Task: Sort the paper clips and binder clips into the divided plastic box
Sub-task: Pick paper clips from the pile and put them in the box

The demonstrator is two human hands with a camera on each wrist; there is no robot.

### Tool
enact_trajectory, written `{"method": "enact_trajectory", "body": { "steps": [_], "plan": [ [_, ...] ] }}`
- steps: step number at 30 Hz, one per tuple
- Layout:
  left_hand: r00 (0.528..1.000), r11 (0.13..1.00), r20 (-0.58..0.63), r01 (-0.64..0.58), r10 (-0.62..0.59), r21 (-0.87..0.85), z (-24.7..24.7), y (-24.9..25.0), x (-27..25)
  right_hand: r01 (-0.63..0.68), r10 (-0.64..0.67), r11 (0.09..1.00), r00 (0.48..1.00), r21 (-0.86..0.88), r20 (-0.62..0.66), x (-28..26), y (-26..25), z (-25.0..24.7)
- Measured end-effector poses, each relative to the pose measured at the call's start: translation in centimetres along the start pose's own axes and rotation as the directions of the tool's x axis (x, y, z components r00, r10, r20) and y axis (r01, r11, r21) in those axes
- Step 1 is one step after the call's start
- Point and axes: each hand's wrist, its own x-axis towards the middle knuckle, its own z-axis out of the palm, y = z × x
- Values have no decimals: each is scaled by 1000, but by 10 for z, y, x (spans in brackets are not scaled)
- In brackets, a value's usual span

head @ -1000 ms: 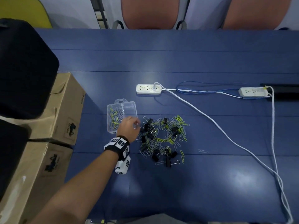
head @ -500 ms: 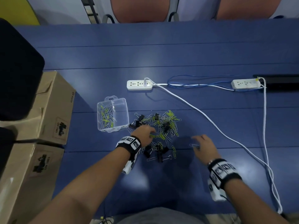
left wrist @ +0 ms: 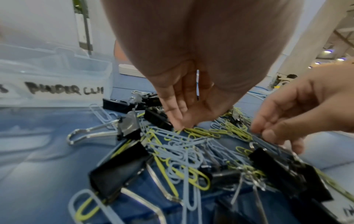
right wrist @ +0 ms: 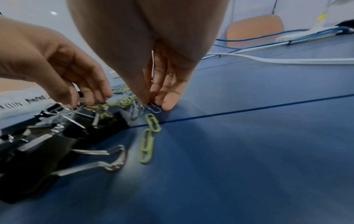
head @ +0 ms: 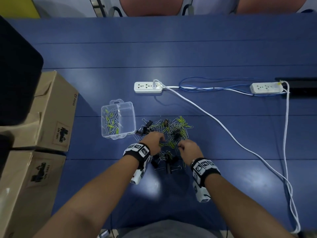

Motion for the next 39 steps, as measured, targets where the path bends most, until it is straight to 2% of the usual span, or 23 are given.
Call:
{"method": "enact_trajectory", "body": {
  "steps": [3,6,11,13,16,20,23,26,33,39],
  "plan": [
    [1000,999,-18,10,-11,-43,-3,-6,-1,0,1,999,999,32,-32,6,-19,8],
    [999,999,-28,-18,17,-43,-7,-9,-1,-9,9,1000,1000,9,-12,10,-30,12],
    [993,988,31,-113,110,107,-9,-5,1,12,-9,995,999,-100,31,18,-37,15],
    [993,984,6,-115,115,136,-9,-3,3,6,-3,996,1000,-89,27,20,-35,15],
    [995,990,-46,-81,87,119,-7,-5,7,-4,6,999,1000,-47,30,21,-30,12],
    [989,999,-139,-54,54,1,-5,-12,9,-1,1,1000,1000,16,22,19,-23,12],
    [993,996,-74,-87,88,27,-8,-13,9,11,-10,999,1000,37,-14,17,-22,16],
    [993,983,-10,-116,119,140,-6,-9,10,-9,8,999,999,-40,-34,19,-23,20],
    [997,957,-21,-65,74,281,-1,-2,9,10,-16,979,1000,-205,-24,14,-25,22],
    [991,927,-28,-111,130,358,3,1,7,77,-69,949,997,-306,37,11,-28,24]
  ]
}}
